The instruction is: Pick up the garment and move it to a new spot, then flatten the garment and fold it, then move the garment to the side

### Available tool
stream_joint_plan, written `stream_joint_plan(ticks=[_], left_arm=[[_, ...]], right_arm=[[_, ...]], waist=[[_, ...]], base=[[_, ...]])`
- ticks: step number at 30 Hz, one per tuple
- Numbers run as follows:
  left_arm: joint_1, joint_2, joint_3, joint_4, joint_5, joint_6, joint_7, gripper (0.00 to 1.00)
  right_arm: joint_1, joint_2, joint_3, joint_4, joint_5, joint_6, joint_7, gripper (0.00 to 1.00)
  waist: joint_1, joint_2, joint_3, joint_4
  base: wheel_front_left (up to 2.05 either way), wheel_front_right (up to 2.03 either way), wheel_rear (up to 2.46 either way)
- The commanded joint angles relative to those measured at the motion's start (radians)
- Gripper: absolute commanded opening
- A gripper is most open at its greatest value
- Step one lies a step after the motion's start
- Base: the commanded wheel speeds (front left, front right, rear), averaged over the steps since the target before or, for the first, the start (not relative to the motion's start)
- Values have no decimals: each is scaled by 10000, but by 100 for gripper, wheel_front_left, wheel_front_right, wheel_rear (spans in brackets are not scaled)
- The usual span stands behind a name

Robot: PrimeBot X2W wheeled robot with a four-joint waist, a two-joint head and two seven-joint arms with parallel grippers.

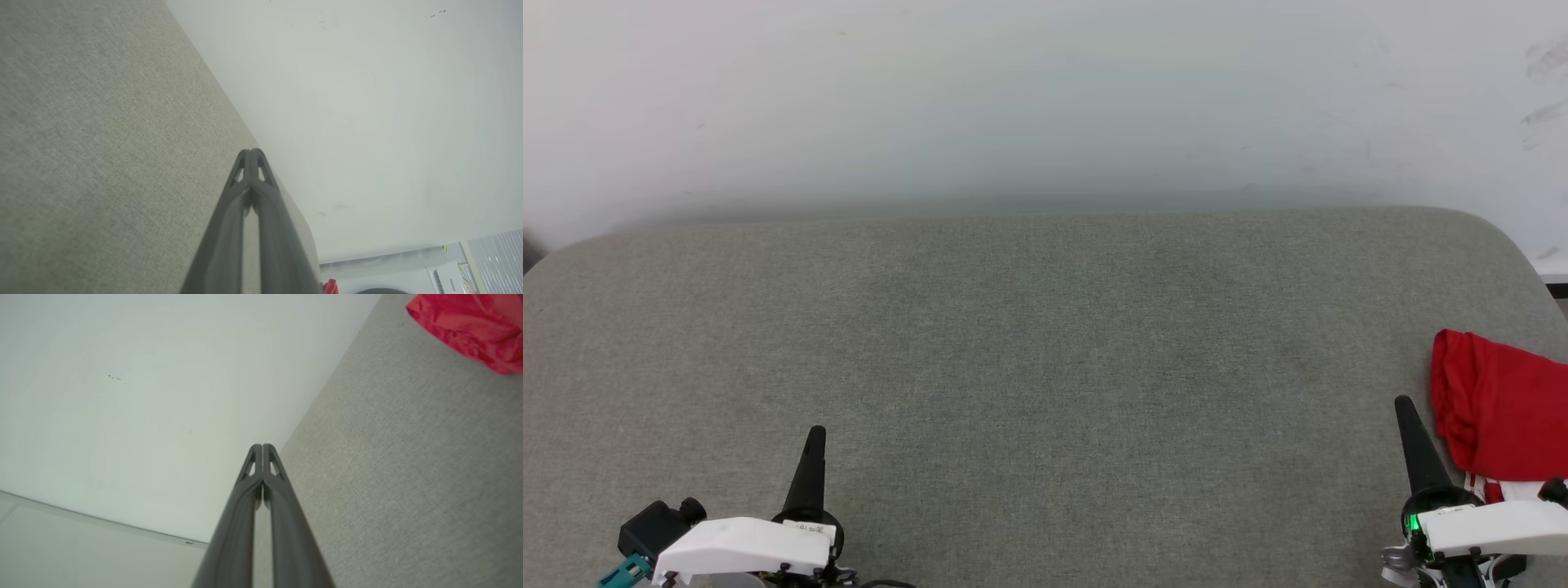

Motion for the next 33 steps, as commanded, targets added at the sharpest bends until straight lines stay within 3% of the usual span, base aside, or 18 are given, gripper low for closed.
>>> stream_joint_plan(ticks=[1,33], left_arm=[[-230,59,61,-2,-330,-80,66,0],[-793,7,444,472,-3152,-453,821,0]], right_arm=[[-239,-69,-23,-24,312,0,85,0],[-717,-21,-150,366,2944,-2,834,0]], waist=[[0,0,4,1],[0,0,78,5]], base=[[0,0,0],[0,0,0]])
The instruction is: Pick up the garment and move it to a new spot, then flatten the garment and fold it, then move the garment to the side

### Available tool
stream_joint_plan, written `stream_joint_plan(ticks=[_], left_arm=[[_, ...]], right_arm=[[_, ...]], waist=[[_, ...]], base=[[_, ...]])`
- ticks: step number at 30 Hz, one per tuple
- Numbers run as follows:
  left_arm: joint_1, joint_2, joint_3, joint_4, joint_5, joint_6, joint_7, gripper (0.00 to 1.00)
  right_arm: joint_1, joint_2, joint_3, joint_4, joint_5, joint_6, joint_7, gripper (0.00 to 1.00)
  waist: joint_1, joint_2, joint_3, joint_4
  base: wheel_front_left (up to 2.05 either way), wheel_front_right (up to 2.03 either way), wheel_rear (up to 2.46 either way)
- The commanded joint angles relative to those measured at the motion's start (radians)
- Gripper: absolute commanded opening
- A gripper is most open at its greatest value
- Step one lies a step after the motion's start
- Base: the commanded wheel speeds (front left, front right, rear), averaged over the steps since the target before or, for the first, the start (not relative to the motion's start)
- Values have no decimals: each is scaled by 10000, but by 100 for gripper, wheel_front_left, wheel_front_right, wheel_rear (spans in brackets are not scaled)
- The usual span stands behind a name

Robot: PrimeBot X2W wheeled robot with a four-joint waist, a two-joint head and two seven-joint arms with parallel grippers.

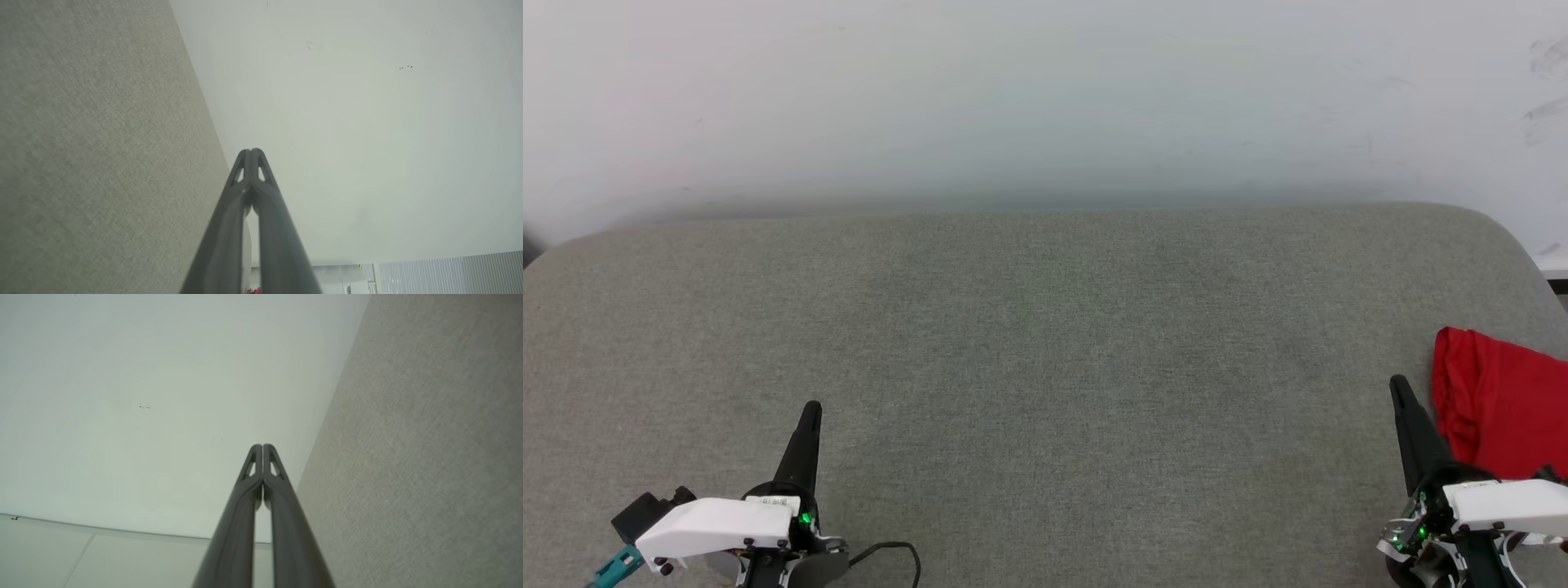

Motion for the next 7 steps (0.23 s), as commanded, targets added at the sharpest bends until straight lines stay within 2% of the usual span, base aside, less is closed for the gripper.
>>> stream_joint_plan(ticks=[1,7], left_arm=[[-178,17,60,17,-205,-84,69,0],[-284,1,132,94,-660,-138,197,0]], right_arm=[[-189,-20,-22,1,224,-2,60,0],[-275,-6,-47,70,643,-2,191,0]], waist=[[0,0,3,0],[0,0,17,1]], base=[[0,0,0],[0,0,0]])
